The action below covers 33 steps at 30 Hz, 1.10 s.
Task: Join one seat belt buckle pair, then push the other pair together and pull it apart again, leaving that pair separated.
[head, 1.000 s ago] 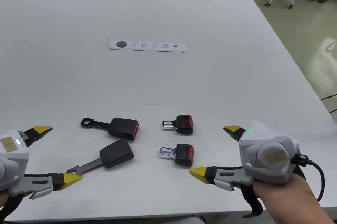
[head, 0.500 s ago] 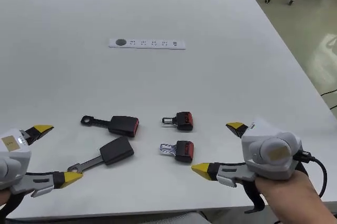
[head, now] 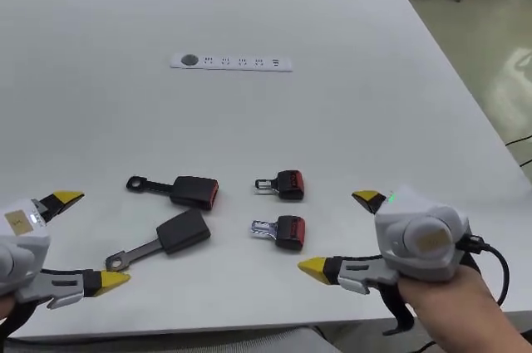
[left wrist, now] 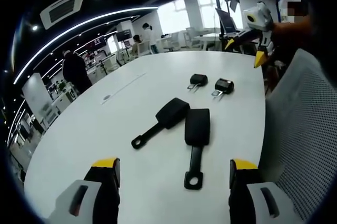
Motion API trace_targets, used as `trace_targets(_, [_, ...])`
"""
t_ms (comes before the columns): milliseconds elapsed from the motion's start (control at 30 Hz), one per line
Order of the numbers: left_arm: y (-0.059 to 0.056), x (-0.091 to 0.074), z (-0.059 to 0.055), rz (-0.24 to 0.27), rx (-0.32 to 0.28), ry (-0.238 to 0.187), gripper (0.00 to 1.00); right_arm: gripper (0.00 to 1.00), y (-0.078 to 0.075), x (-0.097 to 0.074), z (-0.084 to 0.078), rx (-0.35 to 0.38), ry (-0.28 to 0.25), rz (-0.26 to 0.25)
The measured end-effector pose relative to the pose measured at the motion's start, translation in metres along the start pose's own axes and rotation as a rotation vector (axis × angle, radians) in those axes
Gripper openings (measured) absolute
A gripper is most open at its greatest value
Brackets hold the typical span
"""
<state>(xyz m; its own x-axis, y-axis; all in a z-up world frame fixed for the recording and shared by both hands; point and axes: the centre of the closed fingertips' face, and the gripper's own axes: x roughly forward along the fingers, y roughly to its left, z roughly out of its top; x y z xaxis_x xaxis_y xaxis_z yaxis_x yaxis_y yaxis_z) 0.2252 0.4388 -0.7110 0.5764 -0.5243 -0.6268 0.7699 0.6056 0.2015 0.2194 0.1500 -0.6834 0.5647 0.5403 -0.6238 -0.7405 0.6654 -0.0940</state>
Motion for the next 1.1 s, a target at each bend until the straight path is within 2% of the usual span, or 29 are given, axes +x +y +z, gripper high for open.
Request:
trace_targets(200, [0.002,-0.004,0.006,0.006,-0.034,-0.015,0.89,0.85,0.002,-0.001,0.003,-0.005,-0.002,0.003])
trace_targets(400, [-0.001,-0.004,0.007,0.0,-0.019,-0.016,0.92,0.86,0.001,-0.001,0.004,-0.009,-0.001,0.003])
trace_targets(633, [-0.005,-0.002,0.005,-0.012,-0.023,0.002,0.93,0.86,-0.002,-0.002,0.002,-0.008,-0.001,-0.002])
trace_targets(800, [-0.006,-0.001,-0.002,-0.019,-0.012,0.03,0.92,0.86,-0.002,-0.002,0.001,-0.007,-0.002,-0.003])
trace_targets(1100, [-0.008,-0.001,-0.002,-0.021,-0.009,0.04,0.89,0.85,0.0,0.0,0.0,-0.007,-0.005,0.004])
